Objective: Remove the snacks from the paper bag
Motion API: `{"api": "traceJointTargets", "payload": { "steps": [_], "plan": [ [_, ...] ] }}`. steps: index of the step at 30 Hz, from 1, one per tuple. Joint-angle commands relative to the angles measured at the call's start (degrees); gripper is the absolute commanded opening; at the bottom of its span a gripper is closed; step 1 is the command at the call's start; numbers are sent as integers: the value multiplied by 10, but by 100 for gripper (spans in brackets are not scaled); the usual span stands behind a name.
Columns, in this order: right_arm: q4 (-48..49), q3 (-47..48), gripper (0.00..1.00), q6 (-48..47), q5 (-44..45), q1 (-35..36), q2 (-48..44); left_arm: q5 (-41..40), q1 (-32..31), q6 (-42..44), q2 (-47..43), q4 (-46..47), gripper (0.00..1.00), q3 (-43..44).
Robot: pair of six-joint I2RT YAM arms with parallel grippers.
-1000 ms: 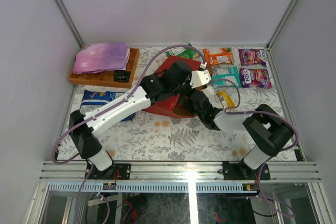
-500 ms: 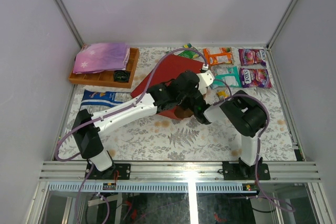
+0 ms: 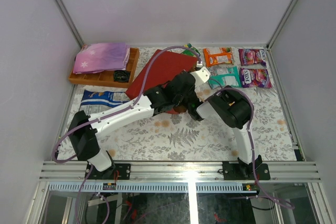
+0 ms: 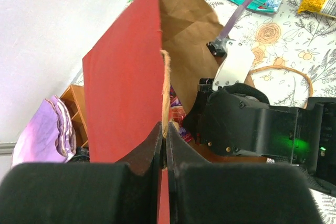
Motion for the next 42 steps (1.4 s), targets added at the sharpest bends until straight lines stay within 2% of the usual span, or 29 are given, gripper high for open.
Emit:
{"api": "traceJointTargets", "payload": {
  "steps": [1, 6, 12, 17, 20, 25, 31, 38, 42],
  "plan": [
    [43, -7, 0, -47, -47, -5, -24, -30, 2, -3, -32, 68, 0, -18],
    [-13, -46, 0, -121, -71, -5, -164, -74, 12, -3, -33, 85, 0, -32],
    [-190, -51, 0, -207, -102, -5, -349, -136, 22, -5, -20, 100, 0, -36],
    [-336, -25, 0, -278, -150, -6, -444, -173, 34, -22, -22, 99, 0, -32],
    [-407, -36, 0, -299, -190, -24, -492, -183, 60, -63, -26, 72, 0, -15],
    [-496, -64, 0, -294, -288, -109, -579, -162, 98, -133, -19, -26, 0, 49],
    [-640, -4, 0, -378, -263, -211, -665, -126, 116, -164, -42, -53, 0, 35],
    [-639, 27, 0, -358, -329, -369, -643, -89, 117, -186, -52, -71, 0, 19],
    [-613, 31, 0, -324, -309, -453, -638, -72, 117, -187, -63, -73, 0, 13]
  ]
}}
